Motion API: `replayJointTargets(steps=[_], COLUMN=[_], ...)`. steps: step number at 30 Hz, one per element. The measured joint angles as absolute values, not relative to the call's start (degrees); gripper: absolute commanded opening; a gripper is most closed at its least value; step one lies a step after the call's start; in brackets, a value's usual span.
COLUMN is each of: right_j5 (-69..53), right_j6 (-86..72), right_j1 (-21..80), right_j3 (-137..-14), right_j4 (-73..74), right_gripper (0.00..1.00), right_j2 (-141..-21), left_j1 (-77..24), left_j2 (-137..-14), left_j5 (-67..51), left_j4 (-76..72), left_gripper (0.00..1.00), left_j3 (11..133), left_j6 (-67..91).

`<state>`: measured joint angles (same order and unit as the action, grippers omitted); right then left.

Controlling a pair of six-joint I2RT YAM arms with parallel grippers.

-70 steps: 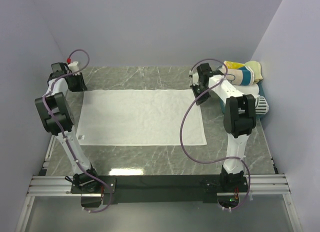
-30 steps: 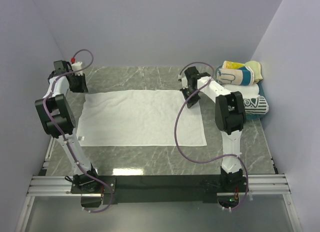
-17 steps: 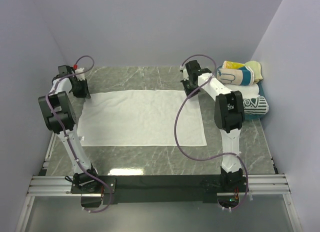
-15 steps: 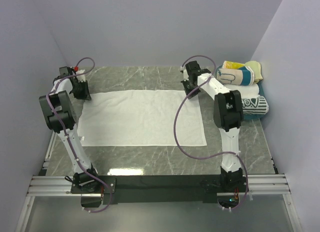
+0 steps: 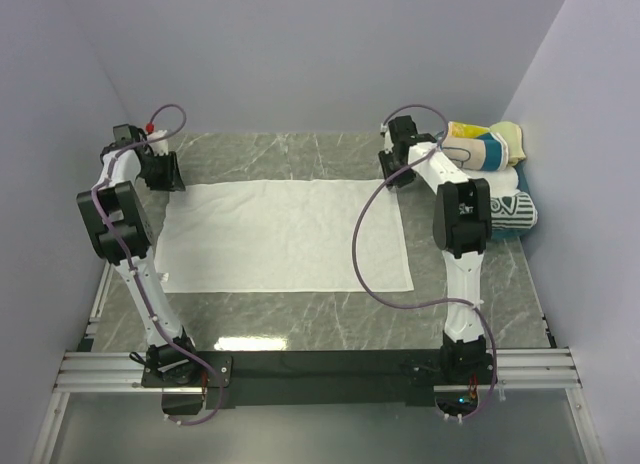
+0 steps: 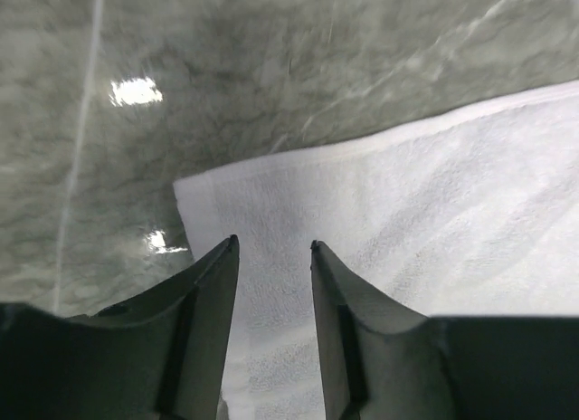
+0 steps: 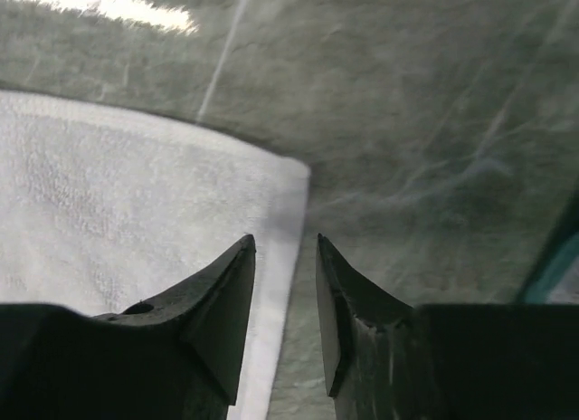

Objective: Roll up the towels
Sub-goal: Flatten the towel

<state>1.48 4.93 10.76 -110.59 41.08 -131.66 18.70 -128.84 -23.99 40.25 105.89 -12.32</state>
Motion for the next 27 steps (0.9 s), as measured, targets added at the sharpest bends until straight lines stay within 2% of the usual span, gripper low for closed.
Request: replayJointTargets(steps=[9,19,27], right_j5=[1.1,-3.7,-4.4], right_j6=[6.5,10.2,12.8], right_j1=[8.7,8.8,8.8], right_j3=[-116.3,-121.2,-121.2], right_j4=[40.7,41.6,42.7], right_gripper=[0.38,0.42,0.4], right_j2=[-132.1,-137.3,-139.3], left_j1=[20.1,20.6,20.9], left_j2=[-130.7,-131.2,-131.3], left_j5=[-26.9,-27.4,-27.3], left_j4=[42.1,45.0,45.3], left_gripper=[0.51,0.55,0.56], left_j3=[114.3,114.6,114.6], left_j6=[-11.2,-11.3,-11.2])
